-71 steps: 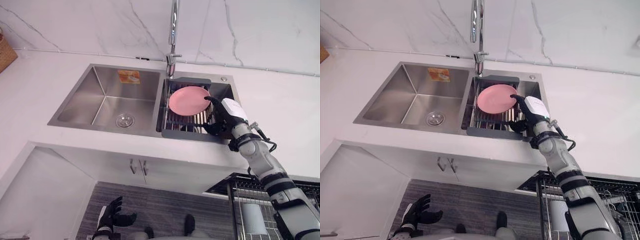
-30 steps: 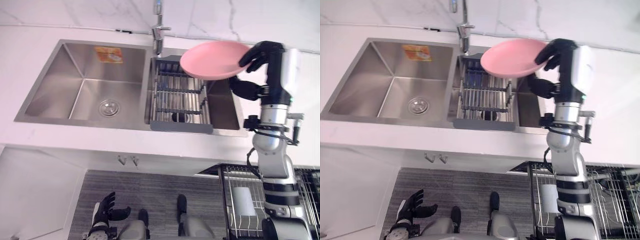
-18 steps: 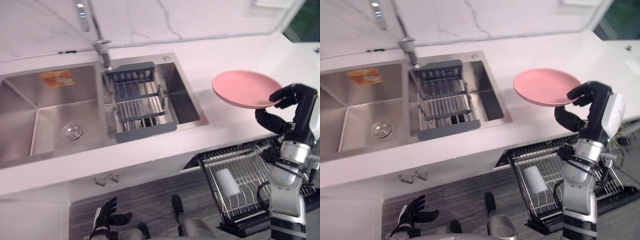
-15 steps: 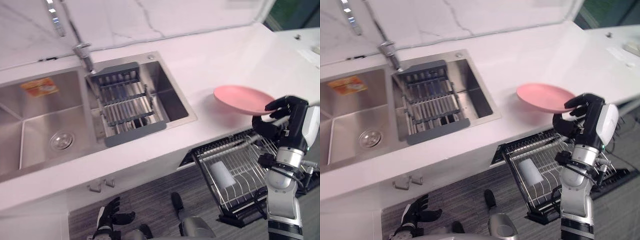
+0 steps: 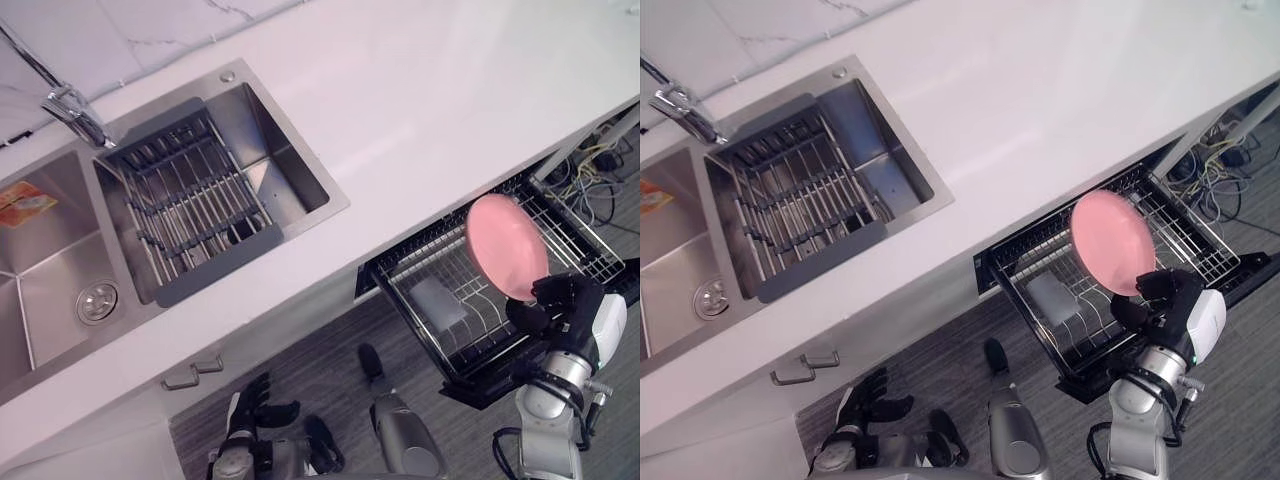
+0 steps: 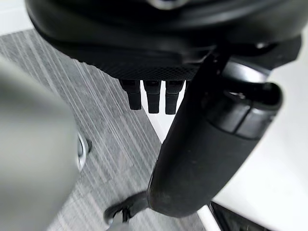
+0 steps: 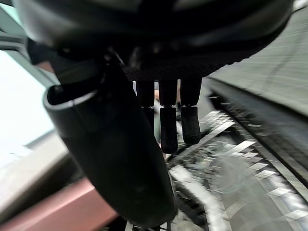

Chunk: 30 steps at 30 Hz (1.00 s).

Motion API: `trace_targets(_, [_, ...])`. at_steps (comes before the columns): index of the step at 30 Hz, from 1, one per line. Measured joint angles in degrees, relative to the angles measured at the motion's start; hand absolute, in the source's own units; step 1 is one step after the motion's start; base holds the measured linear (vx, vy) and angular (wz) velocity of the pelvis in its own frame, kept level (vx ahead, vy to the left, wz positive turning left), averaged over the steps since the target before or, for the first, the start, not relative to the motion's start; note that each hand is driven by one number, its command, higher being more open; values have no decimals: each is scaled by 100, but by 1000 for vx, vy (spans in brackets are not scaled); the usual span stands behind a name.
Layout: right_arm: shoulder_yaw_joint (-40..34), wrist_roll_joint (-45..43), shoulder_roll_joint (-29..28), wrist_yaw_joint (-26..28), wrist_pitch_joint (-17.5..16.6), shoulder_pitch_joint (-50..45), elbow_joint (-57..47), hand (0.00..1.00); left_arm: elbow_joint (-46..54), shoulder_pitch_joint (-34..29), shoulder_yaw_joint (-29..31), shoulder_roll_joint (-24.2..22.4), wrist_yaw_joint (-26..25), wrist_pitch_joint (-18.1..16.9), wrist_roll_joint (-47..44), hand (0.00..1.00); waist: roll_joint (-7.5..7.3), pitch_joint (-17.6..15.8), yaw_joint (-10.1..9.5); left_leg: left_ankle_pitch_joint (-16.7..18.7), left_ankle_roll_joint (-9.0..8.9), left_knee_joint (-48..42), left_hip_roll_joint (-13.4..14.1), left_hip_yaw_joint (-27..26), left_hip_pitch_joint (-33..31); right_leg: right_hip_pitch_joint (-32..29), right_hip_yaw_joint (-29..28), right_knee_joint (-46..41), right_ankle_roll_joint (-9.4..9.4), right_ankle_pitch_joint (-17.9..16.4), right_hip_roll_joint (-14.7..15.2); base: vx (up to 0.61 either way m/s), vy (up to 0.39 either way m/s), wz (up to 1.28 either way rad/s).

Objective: Walk over to the sink, pick up the cup, carry it to the dishwasher, place the cup inside the dishwasher, then close the dishwasher door

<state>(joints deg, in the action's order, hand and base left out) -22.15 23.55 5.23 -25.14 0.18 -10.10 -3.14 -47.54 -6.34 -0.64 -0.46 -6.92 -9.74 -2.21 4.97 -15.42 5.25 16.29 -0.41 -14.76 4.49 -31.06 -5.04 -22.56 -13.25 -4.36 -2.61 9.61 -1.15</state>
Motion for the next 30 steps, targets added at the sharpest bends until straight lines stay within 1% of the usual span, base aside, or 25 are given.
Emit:
trace_targets(2, [4, -212, 25, -11, 23, 197, 258, 30, -2, 185, -117, -90, -25, -20, -5, 90, -1, -228, -78, 65, -17, -128, 44, -148, -94, -170, 71, -105, 14, 5, 2, 9, -27, -30])
trace_targets(6, [27, -481, 232, -24, 49, 788, 872, 30, -1, 406, -266, -111, -29, -51, -20, 90, 23, -445, -140, 102, -21, -216, 64, -242, -276, -415, 82, -188, 23, 26, 1, 7, -16, -15])
trace_targets(8, [52, -675, 485, -23, 55, 1252, 1174, 30, 18, 534, -307, -102, -51, -69, -102, 90, 55, -573, -203, 103, -19, -239, 64, -250, -400, -539, 59, -204, 30, 84, 3, 16, -14, 0])
trace_targets(10, [67, -835, 681, -18, 56, 1511, 1441, 30, 21, 610, -337, -101, -58, -71, -125, 90, 95, -606, -284, 102, -19, -244, 64, -252, -484, -638, 53, -231, -13, 151, 3, 36, -24, 2])
trace_targets(12, [116, -1032, 882, 12, 57, 2035, 1903, 30, 35, 705, -338, -94, -99, -91, -182, 90, 141, -758, -320, 99, -19, -241, 64, -237, -498, -662, 64, -266, -15, 153, 3, 39, -26, 3])
trace_targets(13, [159, -1110, 952, 27, 59, 2256, 2087, 90, 36, 737, -356, -96, -131, -100, -235, 90, 168, -815, -323, 99, -19, -240, 62, -237, -505, -670, 63, -267, -17, 154, 5, 36, -30, 1])
trace_targets(14, [231, -1197, 1032, 46, 62, 2532, 2325, 90, 42, 765, -380, -95, -160, -117, -238, 90, 200, -853, -353, 98, -18, -236, 58, -236, -546, -716, 62, -271, -18, 155, 8, 36, -30, 0])
trace_targets(17, [247, -1354, 1054, 143, 81, 2773, 2556, 90, 41, 794, -441, -97, -186, -126, -239, 90, 217, -862, -452, 73, -20, -198, 50, -206, -589, -763, 80, -277, -19, 157, 11, 39, -34, 5])
trace_targets(21, [281, -1452, 1051, 145, 96, 2734, 2331, 90, 42, 794, -448, -124, -186, -126, -238, 90, 219, -863, -454, 37, -15, -123, 15, -159, -574, -749, 116, -273, -20, 156, 40, 46, -26, 7])
trace_targets(24, [273, -1447, 1033, 83, 114, 2311, 1299, 90, 44, 793, -432, -122, -191, -122, -237, 90, 219, -863, -448, 0, -5, -52, -3, -109, -492, -649, 167, -235, -21, 156, 59, 40, -23, 8])
trace_targets(26, [204, -1434, 966, -46, 91, 1840, 324, 90, 45, 784, -418, -121, -192, -114, -236, 90, 217, -862, -429, -35, -9, 31, -5, -45, -323, -442, 230, -132, -20, 155, 66, 39, -25, 10])
trace_targets(27, [171, -1429, 934, -75, 73, 1751, 110, 90, 45, 782, -416, -122, -192, -112, -233, 90, 213, -860, -421, -40, -10, 50, -5, -35, -285, -396, 240, -111, -19, 154, 67, 34, -21, 6])
trace_targets(29, [-30, -1297, 680, -146, -35, 1358, -607, 90, 50, 761, -359, -123, -176, -96, -226, 90, 177, -841, -375, -40, -11, 74, 11, -9, -172, -215, 275, 12, -19, 152, 67, 36, -17, 5])
trace_targets(30, [-45, -1236, 610, -161, -63, 1256, -729, 90, 57, 741, -309, -123, -165, -91, -224, 90, 156, -832, -344, -40, -11, 79, 16, 0, -144, -174, 285, 36, -18, 153, 66, 51, -14, 5])
